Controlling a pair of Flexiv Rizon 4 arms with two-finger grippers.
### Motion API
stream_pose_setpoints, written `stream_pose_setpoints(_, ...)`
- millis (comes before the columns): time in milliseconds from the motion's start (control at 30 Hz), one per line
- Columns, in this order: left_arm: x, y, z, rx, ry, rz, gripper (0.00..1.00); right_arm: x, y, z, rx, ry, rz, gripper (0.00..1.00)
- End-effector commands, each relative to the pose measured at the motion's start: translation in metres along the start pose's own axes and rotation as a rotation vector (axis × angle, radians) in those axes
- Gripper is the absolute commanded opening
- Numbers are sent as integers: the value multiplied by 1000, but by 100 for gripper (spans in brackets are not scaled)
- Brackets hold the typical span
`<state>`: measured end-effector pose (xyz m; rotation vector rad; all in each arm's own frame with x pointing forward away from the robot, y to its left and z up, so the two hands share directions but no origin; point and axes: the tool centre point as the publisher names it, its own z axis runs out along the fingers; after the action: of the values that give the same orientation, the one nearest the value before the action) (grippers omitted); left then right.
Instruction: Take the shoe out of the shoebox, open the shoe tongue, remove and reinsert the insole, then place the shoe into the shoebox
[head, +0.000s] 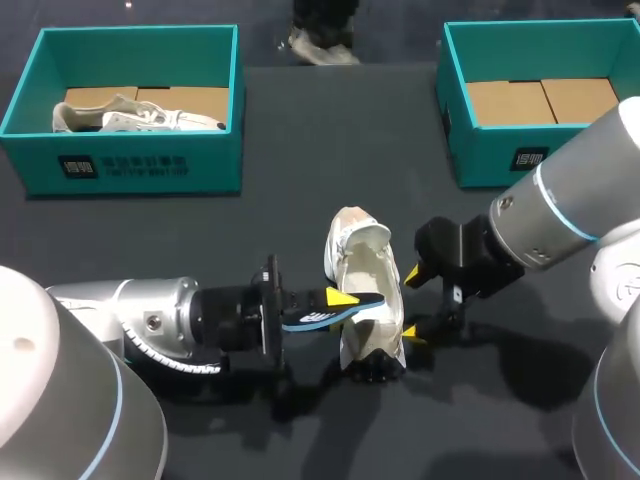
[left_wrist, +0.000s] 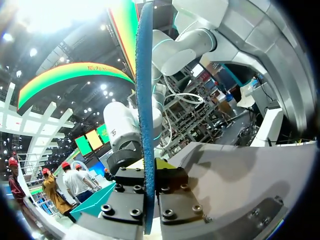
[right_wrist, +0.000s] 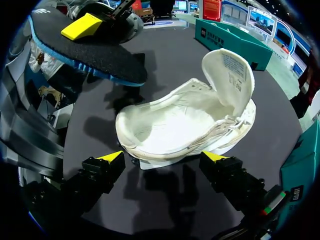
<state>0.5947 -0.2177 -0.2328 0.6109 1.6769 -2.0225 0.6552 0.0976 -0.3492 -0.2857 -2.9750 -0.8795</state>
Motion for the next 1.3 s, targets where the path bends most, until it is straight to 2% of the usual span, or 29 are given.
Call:
stream_pose_setpoints(33, 1, -1, 0, 0, -2, 1, 0, 1, -1, 2, -2, -4, 0, 100)
stream_pose_setpoints(433, -3, 22, 15, -35, 2, -122, 0, 1, -1, 2, -2, -4, 0, 100)
stream_pose_setpoints(800, -1, 40, 24, -8, 29, -162, 0, 1, -1, 2, -2, -4, 0, 100)
stream_pose_setpoints(1300, 1, 42, 30, 2, 28, -165, 0, -6, -7, 0, 7, -3, -23, 100)
